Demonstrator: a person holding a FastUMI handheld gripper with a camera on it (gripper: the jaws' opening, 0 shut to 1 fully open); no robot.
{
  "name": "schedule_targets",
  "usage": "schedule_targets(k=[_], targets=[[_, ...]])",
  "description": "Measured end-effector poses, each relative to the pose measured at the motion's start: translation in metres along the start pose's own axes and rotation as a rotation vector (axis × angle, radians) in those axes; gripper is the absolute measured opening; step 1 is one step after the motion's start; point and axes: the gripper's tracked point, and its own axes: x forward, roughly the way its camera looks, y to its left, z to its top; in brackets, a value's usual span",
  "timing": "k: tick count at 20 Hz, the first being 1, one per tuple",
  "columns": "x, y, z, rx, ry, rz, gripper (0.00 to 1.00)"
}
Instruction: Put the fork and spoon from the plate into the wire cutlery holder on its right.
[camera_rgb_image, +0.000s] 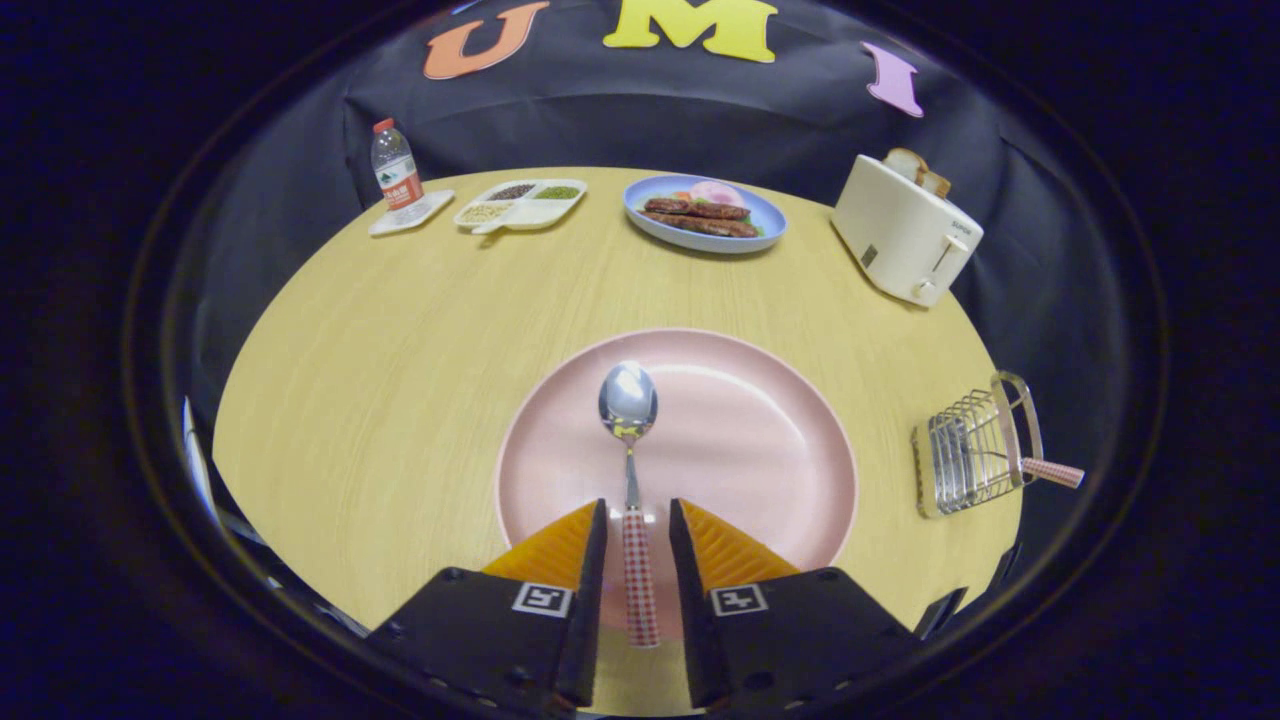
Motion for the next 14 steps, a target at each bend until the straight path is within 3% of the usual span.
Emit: schedule_targets(k=[1, 4, 7, 8, 14], targets=[[0.001, 0.006, 0.0, -0.005, -0.006, 0.018, 0.3], [-0.001, 0.001, -0.001, -0.037, -0.01, -0.033, 0.11], [0.005, 0.008, -0.012, -0.009, 0.033, -0.012, 0.13], [0.005, 0.005, -0.011, -0.005, 0.031, -0.021, 0.04], [-0.019, 0.003, -0.006, -0.019, 0.03, -0.008, 0.01]])
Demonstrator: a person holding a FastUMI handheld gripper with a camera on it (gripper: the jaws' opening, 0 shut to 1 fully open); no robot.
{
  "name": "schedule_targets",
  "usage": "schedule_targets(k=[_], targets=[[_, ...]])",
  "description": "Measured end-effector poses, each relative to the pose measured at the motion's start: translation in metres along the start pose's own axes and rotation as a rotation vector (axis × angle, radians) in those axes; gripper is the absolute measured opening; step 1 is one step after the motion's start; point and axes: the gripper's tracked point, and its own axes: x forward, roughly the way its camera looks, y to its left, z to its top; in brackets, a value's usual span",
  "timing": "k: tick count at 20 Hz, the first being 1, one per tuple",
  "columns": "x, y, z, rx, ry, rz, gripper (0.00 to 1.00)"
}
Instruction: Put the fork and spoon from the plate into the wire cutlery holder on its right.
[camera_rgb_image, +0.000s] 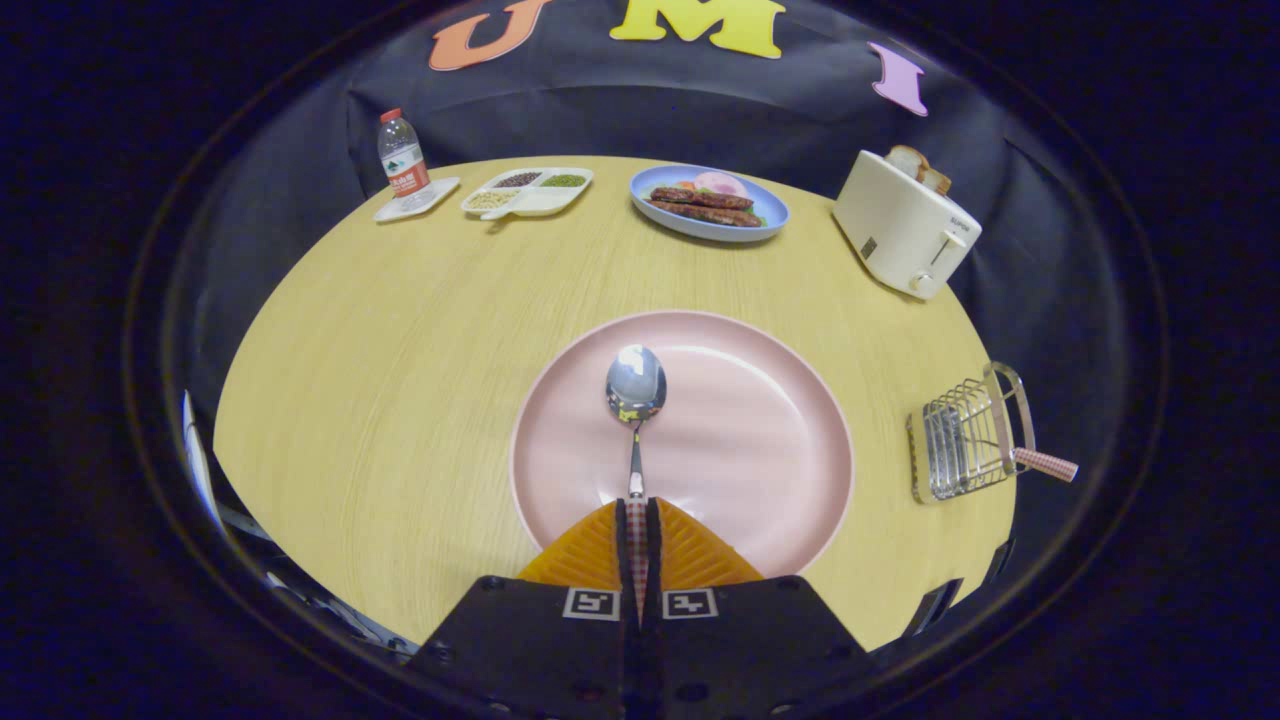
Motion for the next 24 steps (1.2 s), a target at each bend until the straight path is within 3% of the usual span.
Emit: schedule_targets(k=[8, 24], targets=[[-0.055, -0.036, 0.012, 0.007, -0.018, 0.023, 0.01], [-0.099, -0.199, 0.023, 0.077, -0.019, -0.028, 0.01]])
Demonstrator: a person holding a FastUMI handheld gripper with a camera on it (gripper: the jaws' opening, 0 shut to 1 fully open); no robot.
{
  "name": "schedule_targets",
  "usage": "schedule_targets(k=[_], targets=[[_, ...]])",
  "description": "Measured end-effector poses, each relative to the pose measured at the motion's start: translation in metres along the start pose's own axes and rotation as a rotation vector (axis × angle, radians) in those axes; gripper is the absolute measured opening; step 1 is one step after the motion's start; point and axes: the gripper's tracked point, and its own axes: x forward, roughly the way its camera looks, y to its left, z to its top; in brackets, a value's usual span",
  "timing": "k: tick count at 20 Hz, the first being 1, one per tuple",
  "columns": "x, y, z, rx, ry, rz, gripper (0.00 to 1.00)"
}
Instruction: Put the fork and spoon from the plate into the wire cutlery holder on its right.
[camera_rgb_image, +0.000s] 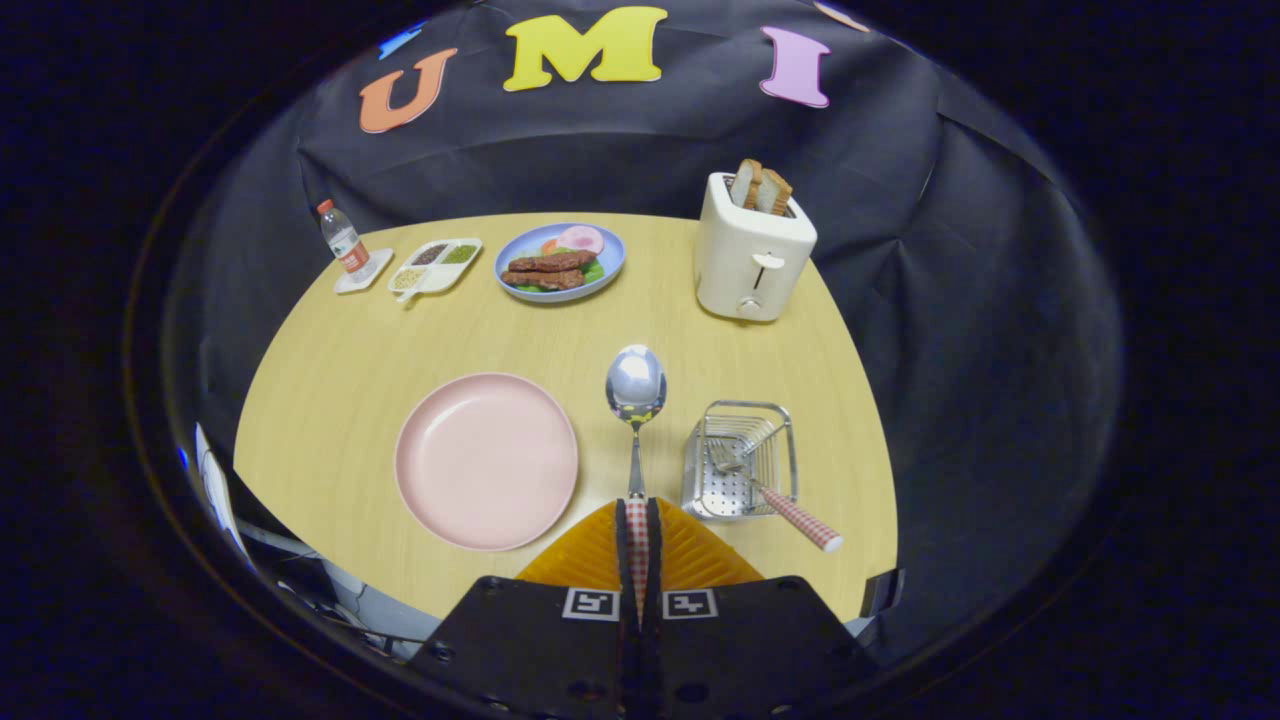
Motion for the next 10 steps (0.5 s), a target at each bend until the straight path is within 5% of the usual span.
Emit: schedule_targets(k=[10], targets=[[-0.005, -0.077, -0.005, -0.071, 0.174, 0.005, 0.01]])
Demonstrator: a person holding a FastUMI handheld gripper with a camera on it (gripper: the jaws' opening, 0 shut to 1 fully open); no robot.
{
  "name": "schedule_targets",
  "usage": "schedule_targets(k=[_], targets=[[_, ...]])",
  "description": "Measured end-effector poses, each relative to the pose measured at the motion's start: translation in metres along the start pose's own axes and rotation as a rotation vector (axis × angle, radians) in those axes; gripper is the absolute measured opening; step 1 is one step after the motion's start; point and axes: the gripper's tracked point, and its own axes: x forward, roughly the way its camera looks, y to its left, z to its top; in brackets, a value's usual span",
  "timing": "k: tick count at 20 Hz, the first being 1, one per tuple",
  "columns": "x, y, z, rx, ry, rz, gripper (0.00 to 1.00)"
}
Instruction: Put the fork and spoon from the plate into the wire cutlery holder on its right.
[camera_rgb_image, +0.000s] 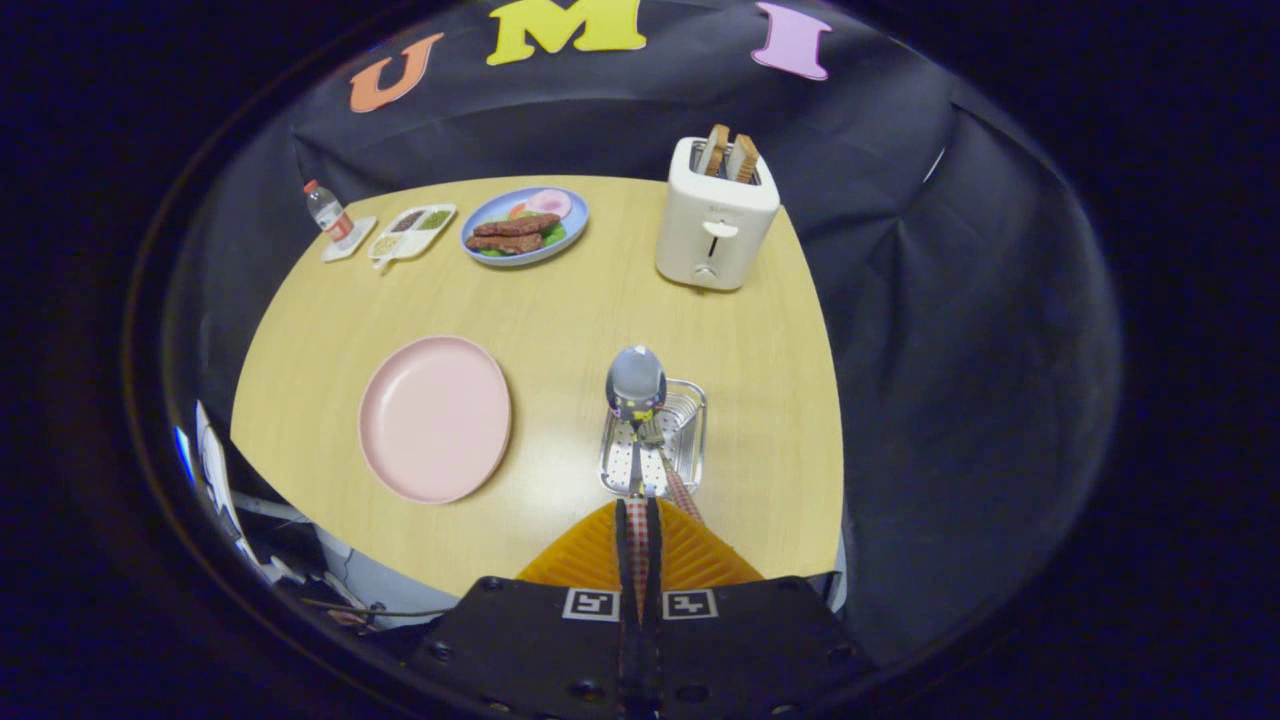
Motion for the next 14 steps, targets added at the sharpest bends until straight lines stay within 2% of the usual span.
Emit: schedule_targets(k=[6, 10, 14], targets=[[-0.008, -0.011, -0.016, -0.098, 0.186, 0.026, 0.01], [-0.005, -0.011, -0.014, -0.013, 0.325, 0.072, 0.01], [-0.001, -0.015, -0.011, -0.04, 0.42, 0.06, 0.01]])
